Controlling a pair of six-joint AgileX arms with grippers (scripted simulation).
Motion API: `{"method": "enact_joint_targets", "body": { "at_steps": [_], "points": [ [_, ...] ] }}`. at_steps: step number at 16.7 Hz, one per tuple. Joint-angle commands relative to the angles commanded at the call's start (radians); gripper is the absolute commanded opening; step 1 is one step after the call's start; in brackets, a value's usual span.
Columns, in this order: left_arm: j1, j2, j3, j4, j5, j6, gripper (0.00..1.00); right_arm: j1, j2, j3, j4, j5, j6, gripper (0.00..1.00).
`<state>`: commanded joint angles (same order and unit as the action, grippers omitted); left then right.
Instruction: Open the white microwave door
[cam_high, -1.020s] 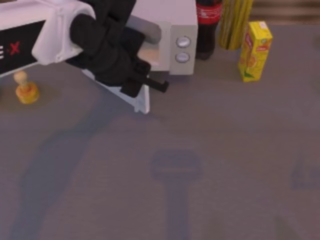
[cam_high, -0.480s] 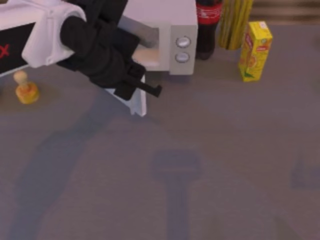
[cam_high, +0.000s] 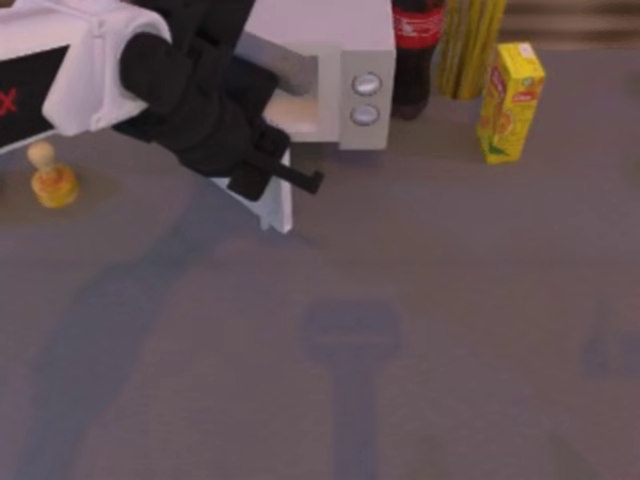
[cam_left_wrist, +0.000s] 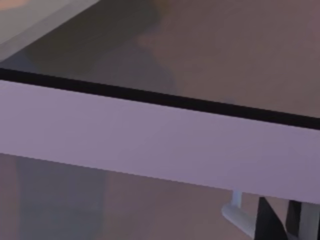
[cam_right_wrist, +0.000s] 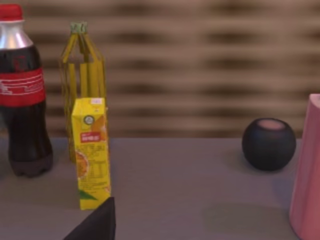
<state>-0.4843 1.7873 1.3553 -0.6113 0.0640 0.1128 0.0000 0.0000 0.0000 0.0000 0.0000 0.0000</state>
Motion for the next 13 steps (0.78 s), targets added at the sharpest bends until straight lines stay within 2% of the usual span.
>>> {"method": "enact_joint_targets", "body": {
  "at_steps": [13],
  "points": [
    [-0.004, 0.001, -0.003, 0.000, 0.008, 0.000, 0.00, 0.000, 0.000, 0.000, 0.000, 0.000, 0.000, 1.00]
  ]
}}
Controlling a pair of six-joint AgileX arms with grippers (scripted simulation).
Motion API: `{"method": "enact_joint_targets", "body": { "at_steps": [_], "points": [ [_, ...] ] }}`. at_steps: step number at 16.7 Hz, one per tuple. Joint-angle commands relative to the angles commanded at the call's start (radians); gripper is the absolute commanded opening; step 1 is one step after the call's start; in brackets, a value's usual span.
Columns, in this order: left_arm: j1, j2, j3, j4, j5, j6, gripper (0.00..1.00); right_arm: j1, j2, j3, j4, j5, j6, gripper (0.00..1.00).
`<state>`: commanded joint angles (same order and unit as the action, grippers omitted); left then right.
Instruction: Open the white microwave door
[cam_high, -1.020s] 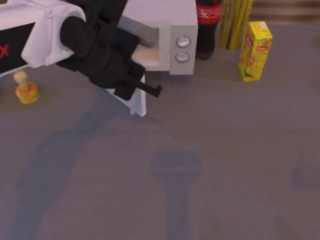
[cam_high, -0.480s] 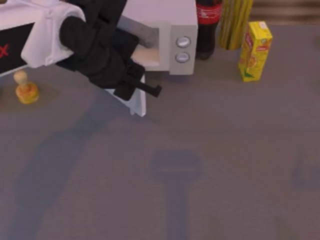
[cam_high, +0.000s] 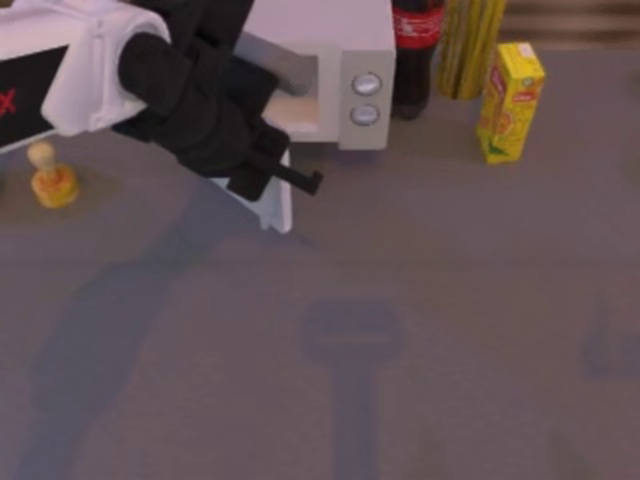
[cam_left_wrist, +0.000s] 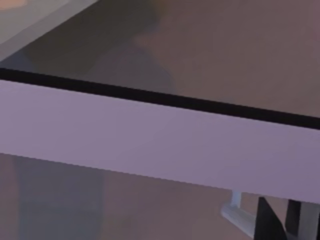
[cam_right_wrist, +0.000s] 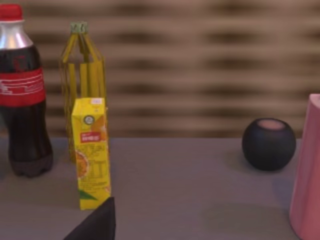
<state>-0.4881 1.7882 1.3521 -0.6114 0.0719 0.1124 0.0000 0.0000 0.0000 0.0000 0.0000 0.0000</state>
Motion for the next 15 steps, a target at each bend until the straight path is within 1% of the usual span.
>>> {"method": "enact_joint_targets", "body": {
  "at_steps": [8, 15],
  "points": [
    [0.061, -0.055, -0.061, -0.009, 0.079, 0.154, 0.00, 0.000, 0.000, 0.000, 0.000, 0.000, 0.000, 1.00],
    [0.062, -0.057, -0.061, -0.008, 0.081, 0.156, 0.00, 0.000, 0.000, 0.000, 0.000, 0.000, 0.000, 1.00]
  ]
}}
